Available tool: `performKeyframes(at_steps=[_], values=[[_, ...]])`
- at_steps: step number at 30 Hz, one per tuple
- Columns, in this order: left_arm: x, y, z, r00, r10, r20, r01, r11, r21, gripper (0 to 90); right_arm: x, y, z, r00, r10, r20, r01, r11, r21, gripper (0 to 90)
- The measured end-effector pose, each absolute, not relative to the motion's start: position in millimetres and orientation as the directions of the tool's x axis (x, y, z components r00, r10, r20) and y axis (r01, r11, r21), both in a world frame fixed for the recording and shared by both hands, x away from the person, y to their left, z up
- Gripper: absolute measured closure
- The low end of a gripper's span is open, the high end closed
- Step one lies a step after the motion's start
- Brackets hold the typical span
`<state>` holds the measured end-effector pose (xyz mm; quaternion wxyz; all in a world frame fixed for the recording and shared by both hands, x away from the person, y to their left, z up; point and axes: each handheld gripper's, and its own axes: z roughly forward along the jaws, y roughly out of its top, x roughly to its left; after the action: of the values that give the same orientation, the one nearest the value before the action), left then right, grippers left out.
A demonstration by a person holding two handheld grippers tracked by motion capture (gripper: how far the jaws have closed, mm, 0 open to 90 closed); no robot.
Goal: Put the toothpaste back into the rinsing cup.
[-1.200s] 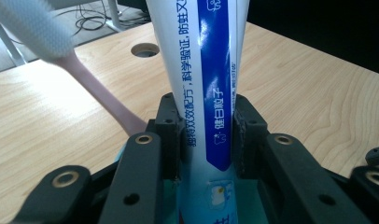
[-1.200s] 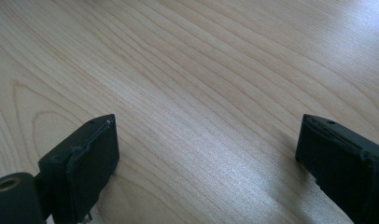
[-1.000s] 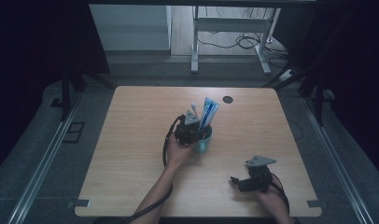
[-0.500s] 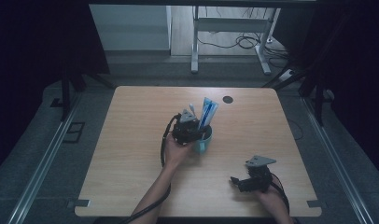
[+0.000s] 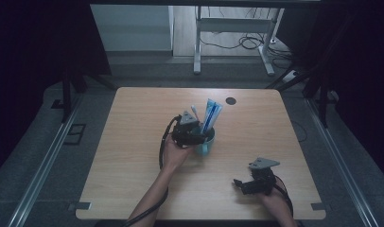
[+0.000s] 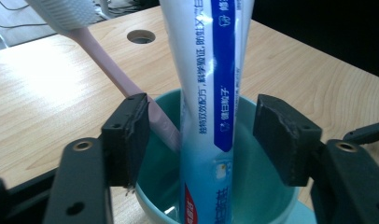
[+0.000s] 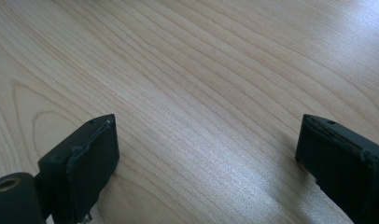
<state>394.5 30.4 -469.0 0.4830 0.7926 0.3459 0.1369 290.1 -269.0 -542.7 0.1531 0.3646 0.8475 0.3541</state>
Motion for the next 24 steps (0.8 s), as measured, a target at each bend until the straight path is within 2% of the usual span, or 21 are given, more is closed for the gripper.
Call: performKeyframes(at_steps=[8, 14, 24], values=[[389.4, 31.4, -464.9, 0.736, 0.665, -0.123, 0.423, -0.311, 0.851, 22.3, 290.0, -269.0, -542.6, -0.687, 0.726, -0.001, 0.510, 0.483, 0.712, 5.6], [385.0, 37.4, -457.2, 0.744, 0.648, -0.164, 0.439, -0.288, 0.851, 18.5, 290.0, -268.9, -542.6, -0.687, 0.727, -0.001, 0.510, 0.483, 0.712, 5.6], [376.4, 42.2, -452.6, 0.750, 0.645, -0.148, 0.438, -0.315, 0.842, 14.2, 290.0, -268.9, -542.6, -0.687, 0.726, -0.001, 0.510, 0.483, 0.712, 5.6]])
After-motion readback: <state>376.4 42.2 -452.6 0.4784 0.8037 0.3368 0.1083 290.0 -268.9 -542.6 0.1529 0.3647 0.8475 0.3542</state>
